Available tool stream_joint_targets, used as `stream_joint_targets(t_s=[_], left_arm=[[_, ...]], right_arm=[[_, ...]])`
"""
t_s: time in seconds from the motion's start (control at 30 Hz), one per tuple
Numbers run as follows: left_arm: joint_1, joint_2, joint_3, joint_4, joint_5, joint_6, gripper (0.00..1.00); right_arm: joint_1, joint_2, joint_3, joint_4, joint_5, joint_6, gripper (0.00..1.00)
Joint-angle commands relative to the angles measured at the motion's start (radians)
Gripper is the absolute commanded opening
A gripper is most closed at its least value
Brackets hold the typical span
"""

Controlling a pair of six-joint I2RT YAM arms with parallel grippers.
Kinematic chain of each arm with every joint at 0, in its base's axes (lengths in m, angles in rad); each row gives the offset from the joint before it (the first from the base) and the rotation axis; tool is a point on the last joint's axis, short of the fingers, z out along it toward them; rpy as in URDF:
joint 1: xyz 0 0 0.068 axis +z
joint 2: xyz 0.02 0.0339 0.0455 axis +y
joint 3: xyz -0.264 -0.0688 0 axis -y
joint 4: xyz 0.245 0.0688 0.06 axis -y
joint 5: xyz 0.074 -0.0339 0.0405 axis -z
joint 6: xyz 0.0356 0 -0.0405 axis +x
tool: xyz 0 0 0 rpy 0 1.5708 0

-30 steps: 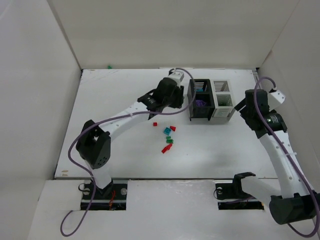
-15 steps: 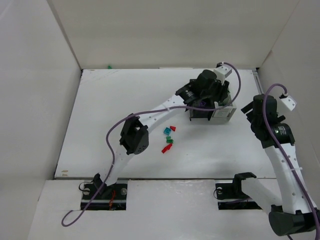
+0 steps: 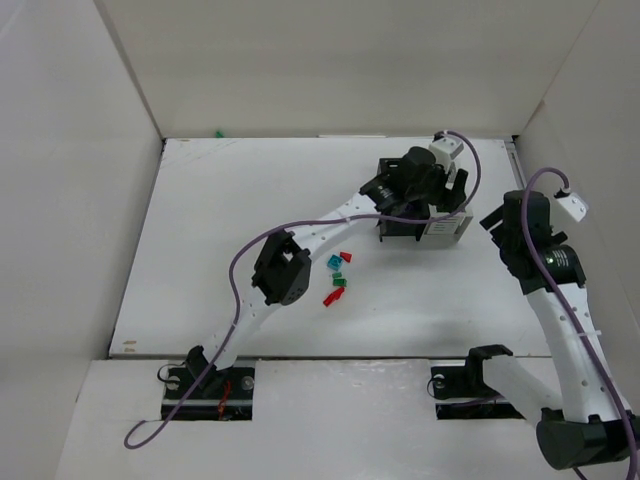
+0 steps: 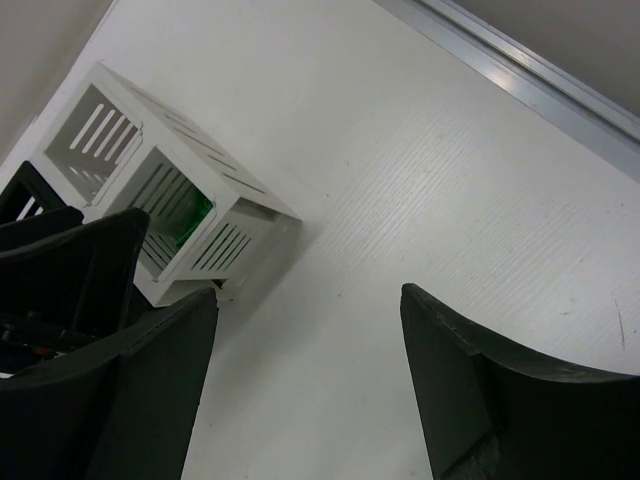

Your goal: Sort the legos into containers by color

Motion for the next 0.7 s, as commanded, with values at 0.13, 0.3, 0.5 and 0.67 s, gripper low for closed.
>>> stream_joint_targets(t_s=[0.13,0.3,0.5,0.67], left_arm=[[-0.007,-0.139,-0.075,0.070,-0.007,-0.011,0.95],[-0.007,-0.309,-0.239,0.050,-0.068,0.020,1.00],[0.080,-0.752,-0.794,0.201,-0.107,-0.095,1.00],[0.115,-1.059,-1.249,0.130,-0.368,-0.204,1.00]], right_arm=[[-0.010,-0.007,-0.009,0.022,-0.039,-0.061,0.79],[-0.010,-0.018,-0.018,0.117,-0.217,-0.205,0.79],[0.069,-0.018,-0.055,0.214,-0.389,-0.308,0.76],[0.291,0.055,-0.065,0.292,-0.383,-0.335,0.75]])
